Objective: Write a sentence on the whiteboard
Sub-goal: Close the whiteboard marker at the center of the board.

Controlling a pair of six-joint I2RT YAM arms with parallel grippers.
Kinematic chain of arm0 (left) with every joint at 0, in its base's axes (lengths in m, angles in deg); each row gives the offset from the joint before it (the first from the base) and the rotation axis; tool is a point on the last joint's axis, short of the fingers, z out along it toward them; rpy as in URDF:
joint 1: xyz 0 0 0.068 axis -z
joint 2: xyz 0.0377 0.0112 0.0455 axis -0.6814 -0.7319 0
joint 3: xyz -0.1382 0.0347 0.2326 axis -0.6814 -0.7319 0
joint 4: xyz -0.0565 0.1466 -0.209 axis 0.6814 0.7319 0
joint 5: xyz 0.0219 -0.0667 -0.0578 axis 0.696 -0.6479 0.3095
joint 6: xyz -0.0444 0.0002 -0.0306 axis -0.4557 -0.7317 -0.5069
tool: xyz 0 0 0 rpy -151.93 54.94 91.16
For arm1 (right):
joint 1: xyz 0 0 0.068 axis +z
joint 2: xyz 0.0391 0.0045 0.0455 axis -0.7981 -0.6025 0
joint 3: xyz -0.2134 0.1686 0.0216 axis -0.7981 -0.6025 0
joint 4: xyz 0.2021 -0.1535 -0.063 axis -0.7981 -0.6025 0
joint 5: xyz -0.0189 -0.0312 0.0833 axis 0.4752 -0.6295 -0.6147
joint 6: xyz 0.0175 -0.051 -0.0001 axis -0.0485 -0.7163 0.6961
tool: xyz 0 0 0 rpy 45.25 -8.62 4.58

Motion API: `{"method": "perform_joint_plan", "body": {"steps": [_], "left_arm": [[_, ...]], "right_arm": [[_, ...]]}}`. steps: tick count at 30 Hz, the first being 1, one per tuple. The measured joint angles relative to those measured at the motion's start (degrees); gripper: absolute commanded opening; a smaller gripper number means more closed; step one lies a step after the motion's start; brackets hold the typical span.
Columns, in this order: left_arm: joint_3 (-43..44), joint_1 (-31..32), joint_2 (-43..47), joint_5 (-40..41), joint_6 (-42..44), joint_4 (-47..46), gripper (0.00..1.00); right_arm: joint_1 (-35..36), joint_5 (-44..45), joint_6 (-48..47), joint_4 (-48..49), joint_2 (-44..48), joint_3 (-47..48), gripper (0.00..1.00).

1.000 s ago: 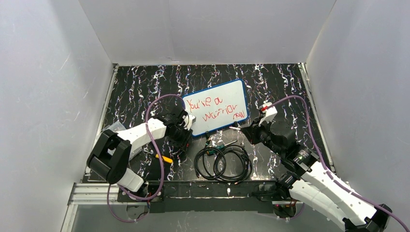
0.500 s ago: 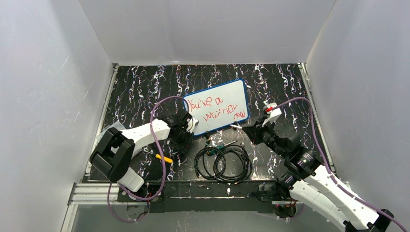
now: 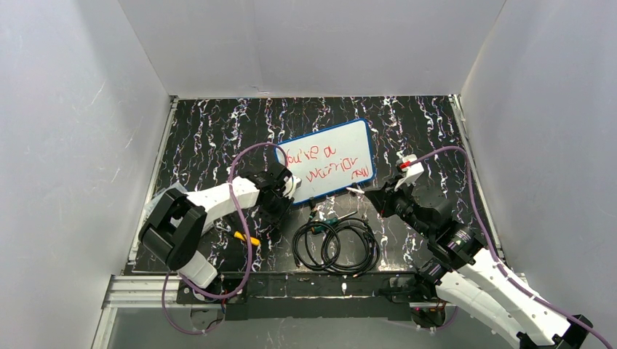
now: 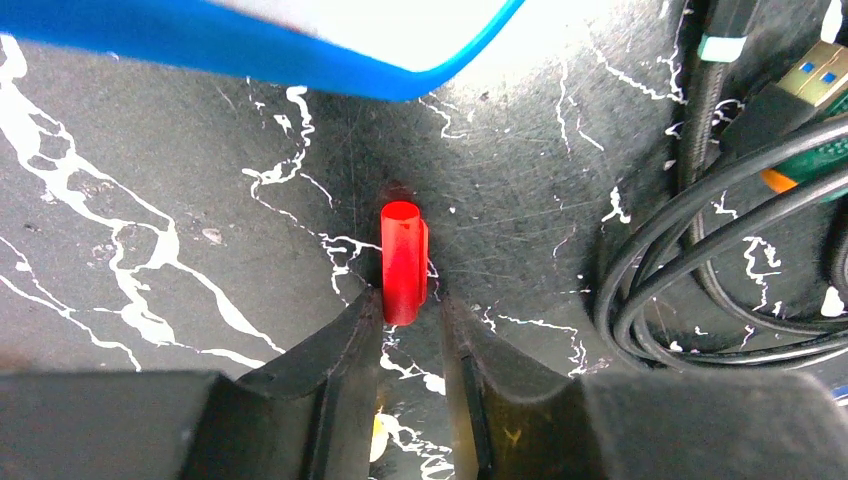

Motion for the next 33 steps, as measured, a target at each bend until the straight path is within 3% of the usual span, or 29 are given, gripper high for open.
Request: {"method": "perform_joint_plan", "body": {"steps": [4, 8, 15, 21, 27, 33], "left_arm": [[0.4, 0.1, -0.3, 0.0, 0.0, -0.1, 0.15], [0.4, 0.4, -0.3, 0.0, -0.1, -0.1, 0.00], [-0.8, 3.2, 3.4, -0.1, -0.2, 0.0, 0.00], [-3.5, 5.8, 16.5, -1.3, 0.8, -0.2, 0.00], [-6.3, 6.9, 30.8, -7.0, 4.6, -1.0, 0.00], [-6.8, 7.7, 35.2, -14.7, 8.2, -2.2, 0.00]], "right_arm": [[0.0, 0.0, 0.0, 0.0, 0.1, 0.0, 0.01], [0.0, -0.5, 0.0, 0.0, 0.1, 0.0, 0.01], [0.0, -4.1, 0.2, -0.5, -1.7, 0.8, 0.01], [0.0, -12.1, 3.3, 0.3, -4.5, 2.3, 0.01], [-1.7, -22.6, 7.2, 3.2, -8.0, 2.3, 0.01], [-5.1, -34.1, 9.1, 4.1, -11.3, 4.3, 0.01]]}}
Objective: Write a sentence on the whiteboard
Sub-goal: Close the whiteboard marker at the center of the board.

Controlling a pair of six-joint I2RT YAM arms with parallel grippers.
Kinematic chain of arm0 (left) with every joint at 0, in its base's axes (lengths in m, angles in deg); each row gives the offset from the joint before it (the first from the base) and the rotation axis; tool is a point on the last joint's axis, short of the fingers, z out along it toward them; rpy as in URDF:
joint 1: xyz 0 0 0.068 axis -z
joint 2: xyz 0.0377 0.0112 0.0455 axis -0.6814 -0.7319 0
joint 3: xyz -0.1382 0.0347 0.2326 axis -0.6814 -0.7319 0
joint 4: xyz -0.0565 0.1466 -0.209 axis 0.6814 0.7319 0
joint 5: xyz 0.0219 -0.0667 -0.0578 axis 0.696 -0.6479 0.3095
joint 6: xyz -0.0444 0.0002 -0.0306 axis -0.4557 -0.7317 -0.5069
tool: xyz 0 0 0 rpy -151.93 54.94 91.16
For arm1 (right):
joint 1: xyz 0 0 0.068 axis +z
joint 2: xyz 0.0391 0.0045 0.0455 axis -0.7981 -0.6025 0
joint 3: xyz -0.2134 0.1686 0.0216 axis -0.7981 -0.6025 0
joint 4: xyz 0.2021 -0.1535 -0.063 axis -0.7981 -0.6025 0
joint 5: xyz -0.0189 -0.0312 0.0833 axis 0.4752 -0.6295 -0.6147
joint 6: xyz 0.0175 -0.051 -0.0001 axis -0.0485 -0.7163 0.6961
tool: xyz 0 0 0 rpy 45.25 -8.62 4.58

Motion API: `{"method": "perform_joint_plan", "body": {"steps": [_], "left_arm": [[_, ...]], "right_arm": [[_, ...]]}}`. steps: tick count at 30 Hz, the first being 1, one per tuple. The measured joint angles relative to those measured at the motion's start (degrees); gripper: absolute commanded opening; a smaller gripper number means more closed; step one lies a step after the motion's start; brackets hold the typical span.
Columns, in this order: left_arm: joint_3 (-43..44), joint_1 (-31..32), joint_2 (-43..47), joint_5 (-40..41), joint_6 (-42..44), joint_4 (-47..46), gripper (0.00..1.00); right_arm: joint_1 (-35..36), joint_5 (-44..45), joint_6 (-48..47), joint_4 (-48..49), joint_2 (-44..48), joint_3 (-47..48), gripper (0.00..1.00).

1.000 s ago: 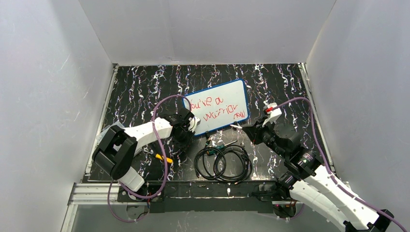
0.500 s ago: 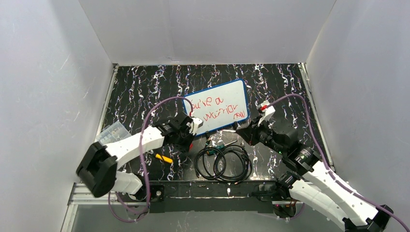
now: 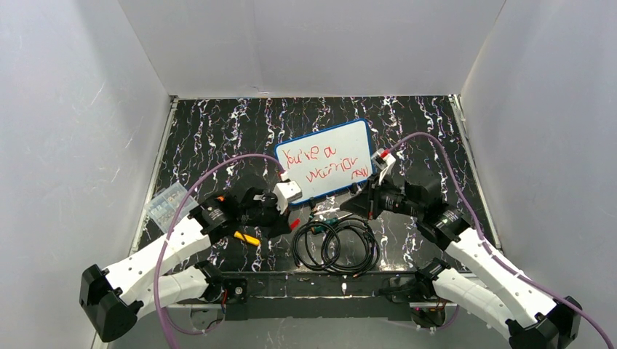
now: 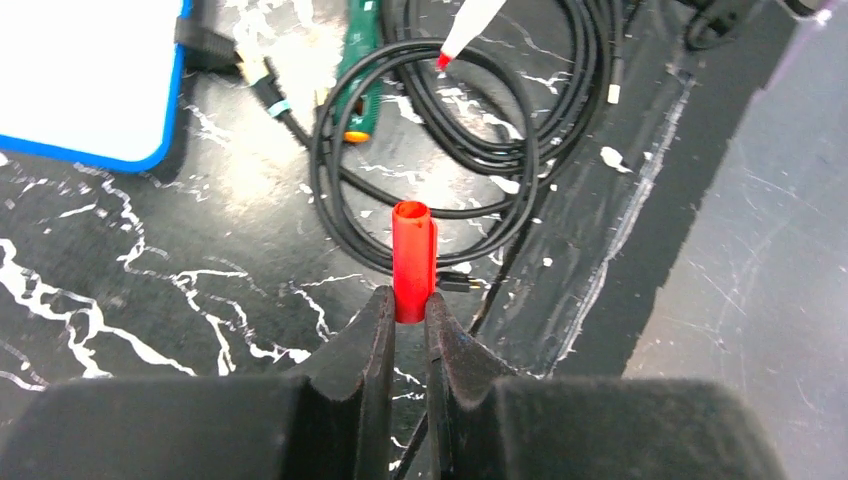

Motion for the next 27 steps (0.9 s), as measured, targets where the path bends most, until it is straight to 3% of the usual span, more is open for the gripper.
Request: {"method": "perform_joint_plan", "body": {"steps": [14, 27], "left_arm": [[-0.1, 4.7, 1.2, -6.5, 2.5, 0.2, 0.00], [-0.1, 5.7, 1.4, -6.7, 2.6, 0.2, 0.00]], "right_arm": [[-0.9, -15.6, 1.2, -0.7, -6.3, 4.7, 0.01], [-0.9, -17.6, 1.1, -1.1, -7.3, 4.7, 0.01]]}}
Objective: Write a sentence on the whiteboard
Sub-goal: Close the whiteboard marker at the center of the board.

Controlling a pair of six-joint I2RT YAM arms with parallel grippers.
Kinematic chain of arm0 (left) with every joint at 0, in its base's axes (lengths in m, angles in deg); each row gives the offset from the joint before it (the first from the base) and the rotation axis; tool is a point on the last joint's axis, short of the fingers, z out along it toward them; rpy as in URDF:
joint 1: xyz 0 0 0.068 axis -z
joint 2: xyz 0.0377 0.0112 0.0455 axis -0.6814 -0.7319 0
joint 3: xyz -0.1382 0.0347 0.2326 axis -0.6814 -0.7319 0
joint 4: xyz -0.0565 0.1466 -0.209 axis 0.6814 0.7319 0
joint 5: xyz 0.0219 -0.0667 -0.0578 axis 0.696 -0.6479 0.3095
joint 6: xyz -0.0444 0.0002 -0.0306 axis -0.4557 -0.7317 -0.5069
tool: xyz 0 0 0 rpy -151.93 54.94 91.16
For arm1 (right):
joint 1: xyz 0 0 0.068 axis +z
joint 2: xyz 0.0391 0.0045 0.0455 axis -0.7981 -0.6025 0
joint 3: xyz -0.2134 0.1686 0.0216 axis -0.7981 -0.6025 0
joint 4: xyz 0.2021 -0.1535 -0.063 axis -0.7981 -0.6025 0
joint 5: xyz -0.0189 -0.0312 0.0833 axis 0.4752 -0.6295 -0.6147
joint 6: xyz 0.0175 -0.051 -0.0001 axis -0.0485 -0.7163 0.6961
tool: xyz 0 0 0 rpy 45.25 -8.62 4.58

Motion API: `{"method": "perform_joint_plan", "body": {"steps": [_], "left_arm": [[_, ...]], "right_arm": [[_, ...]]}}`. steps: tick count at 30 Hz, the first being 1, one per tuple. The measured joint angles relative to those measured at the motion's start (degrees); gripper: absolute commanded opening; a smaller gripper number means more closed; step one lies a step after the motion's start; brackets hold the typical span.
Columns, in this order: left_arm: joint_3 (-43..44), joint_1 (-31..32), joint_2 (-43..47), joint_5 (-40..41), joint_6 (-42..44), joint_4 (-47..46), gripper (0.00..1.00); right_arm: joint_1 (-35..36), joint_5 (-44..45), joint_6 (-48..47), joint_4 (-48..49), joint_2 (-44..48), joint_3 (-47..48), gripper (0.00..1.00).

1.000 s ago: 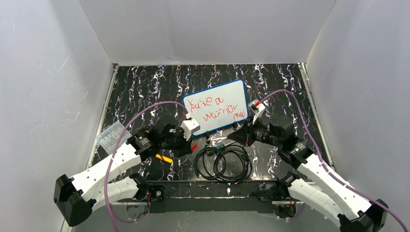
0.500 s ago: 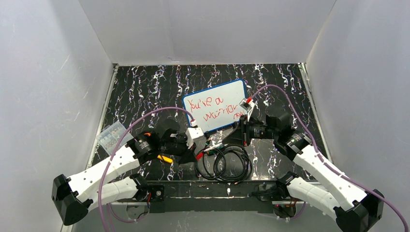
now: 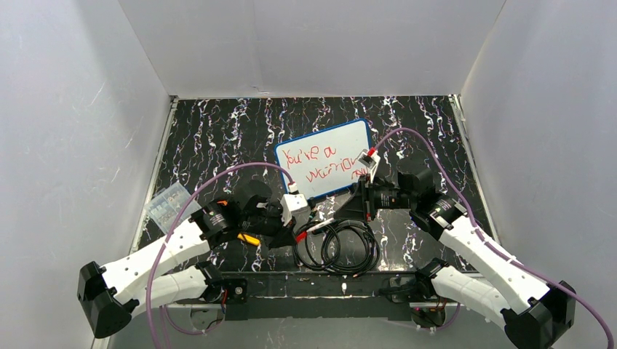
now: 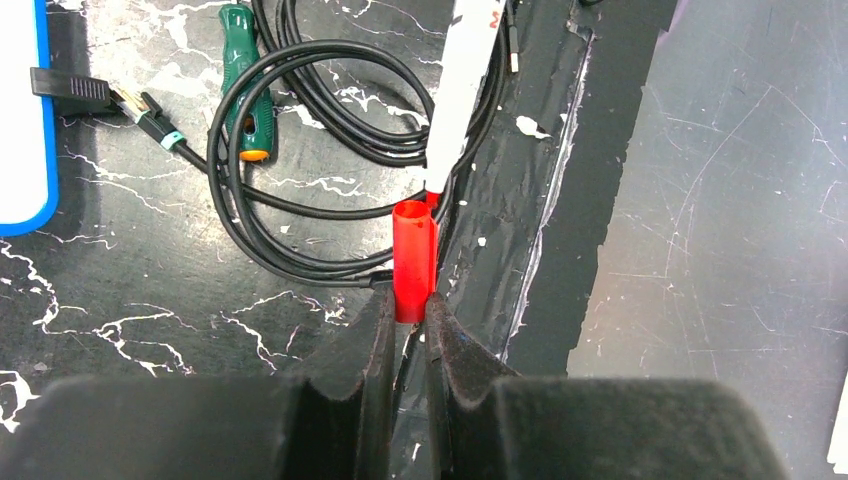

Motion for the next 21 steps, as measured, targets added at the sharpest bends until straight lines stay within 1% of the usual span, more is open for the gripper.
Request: {"method": "perform_joint_plan", "body": {"steps": [21], "left_arm": [[0.0, 0.9, 1.3, 0.1, 0.0, 0.0, 0.00]], "right_arm": [[0.0, -0.4, -0.2, -0.1, -0.8, 0.0, 0.01]]}}
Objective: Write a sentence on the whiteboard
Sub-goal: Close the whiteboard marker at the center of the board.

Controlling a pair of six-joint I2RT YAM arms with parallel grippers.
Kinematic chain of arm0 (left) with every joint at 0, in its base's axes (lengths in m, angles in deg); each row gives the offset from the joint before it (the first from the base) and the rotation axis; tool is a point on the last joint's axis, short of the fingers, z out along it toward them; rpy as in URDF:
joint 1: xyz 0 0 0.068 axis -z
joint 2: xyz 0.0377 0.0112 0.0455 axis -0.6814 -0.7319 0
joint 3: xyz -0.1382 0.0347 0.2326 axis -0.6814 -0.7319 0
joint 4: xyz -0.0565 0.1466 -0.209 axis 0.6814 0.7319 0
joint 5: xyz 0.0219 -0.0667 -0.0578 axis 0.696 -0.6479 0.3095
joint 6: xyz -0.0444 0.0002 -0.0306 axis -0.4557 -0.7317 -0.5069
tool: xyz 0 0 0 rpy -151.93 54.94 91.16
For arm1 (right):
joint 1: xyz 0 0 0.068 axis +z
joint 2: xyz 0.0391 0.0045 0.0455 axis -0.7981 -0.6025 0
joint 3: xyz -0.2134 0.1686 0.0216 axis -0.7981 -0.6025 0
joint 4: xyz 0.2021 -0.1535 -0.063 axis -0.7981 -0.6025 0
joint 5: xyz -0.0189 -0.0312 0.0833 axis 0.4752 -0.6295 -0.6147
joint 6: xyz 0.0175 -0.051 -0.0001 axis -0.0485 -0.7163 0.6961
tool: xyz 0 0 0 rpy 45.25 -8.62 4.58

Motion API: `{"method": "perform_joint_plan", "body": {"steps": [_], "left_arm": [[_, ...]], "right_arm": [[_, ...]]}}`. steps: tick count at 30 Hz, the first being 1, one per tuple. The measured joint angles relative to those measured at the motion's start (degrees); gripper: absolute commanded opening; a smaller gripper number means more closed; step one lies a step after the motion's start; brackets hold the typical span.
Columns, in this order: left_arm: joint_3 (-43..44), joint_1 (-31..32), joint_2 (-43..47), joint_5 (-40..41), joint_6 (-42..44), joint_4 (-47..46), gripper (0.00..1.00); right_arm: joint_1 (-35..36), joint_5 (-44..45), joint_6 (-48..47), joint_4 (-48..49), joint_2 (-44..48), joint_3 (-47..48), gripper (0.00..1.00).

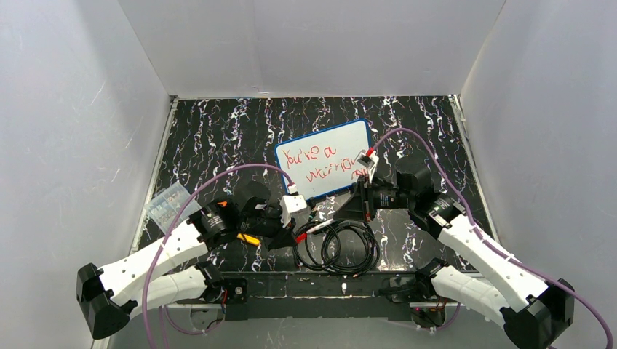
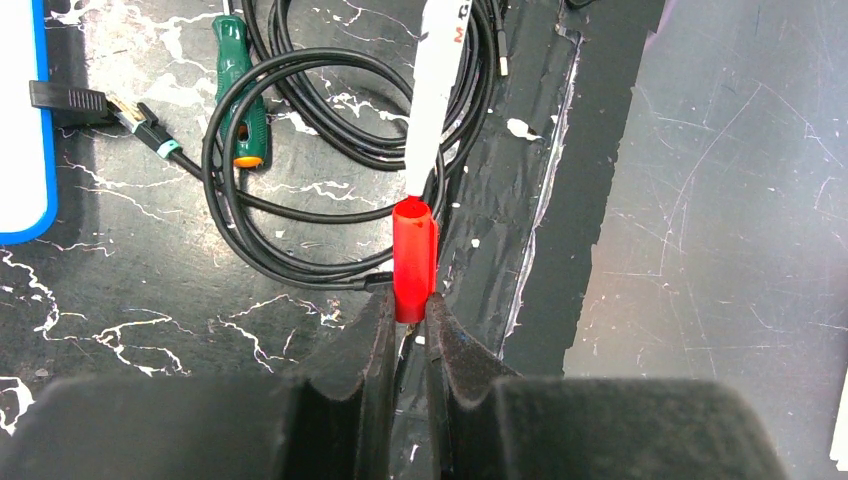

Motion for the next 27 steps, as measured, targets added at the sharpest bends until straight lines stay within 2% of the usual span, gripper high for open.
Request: {"method": "perform_joint_plan", "body": {"steps": [27], "left_arm": [[0.0, 0.3, 0.0, 0.1, 0.0, 0.1, 0.00]], "right_arm": [[0.0, -1.9, 0.0, 0.0, -0.5, -1.0, 0.01]]}}
